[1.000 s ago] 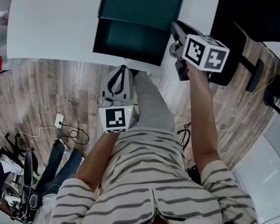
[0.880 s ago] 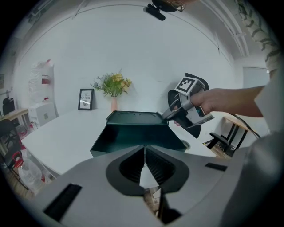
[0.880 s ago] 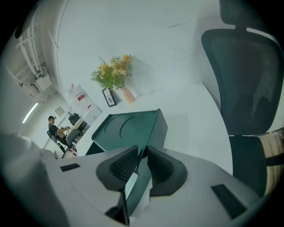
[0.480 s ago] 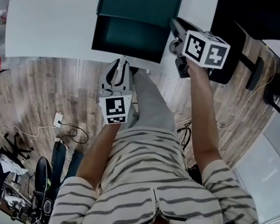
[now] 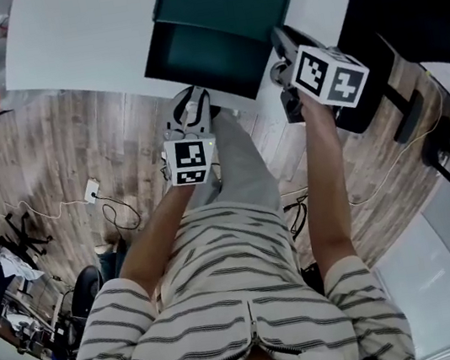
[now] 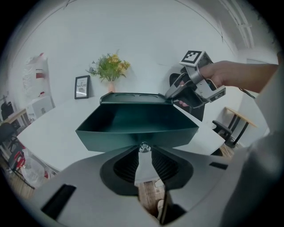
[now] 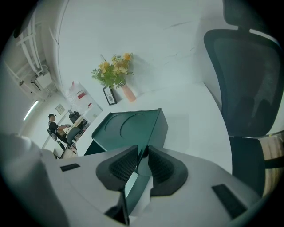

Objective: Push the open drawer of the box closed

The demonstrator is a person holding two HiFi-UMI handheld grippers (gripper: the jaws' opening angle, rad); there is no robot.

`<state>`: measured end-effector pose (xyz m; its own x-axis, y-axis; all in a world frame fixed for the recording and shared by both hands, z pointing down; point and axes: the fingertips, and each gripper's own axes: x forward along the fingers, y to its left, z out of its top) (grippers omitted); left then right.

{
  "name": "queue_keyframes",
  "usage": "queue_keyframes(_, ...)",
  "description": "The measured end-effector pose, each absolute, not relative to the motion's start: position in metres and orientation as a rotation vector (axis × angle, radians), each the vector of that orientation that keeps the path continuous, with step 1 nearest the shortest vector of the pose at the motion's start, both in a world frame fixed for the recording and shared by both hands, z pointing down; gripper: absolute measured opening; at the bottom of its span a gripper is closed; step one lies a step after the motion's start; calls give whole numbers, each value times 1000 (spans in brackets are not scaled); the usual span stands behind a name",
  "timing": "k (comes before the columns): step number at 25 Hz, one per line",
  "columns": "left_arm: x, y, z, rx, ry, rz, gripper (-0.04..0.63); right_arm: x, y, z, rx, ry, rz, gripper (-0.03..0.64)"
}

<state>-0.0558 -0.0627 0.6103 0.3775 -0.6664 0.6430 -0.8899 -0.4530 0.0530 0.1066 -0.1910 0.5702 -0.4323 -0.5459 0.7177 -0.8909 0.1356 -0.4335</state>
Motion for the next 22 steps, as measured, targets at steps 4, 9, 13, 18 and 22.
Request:
queue_keyframes(4, -54, -63, 614, 2238, -1358, 797, 91, 106, -191, 570, 1384, -2034, 1209, 83)
queue_keyframes(9, -54, -65, 619, 2230, -1368, 809, 78, 106, -190, 570, 1379, -2035, 1211, 83)
queue_keyframes(13, -55, -65, 619, 2229, -1378, 819, 74, 105, -190, 571, 1382, -2031, 1207, 83)
queue_keyframes(18, -53, -65, 617, 2240, -1372, 812, 72, 103, -190, 572, 1371, -2034, 1202, 83)
queue_keyframes(22, -53, -65, 615, 2245, -1367, 814, 72, 103, -190, 571, 1366, -2034, 1204, 83)
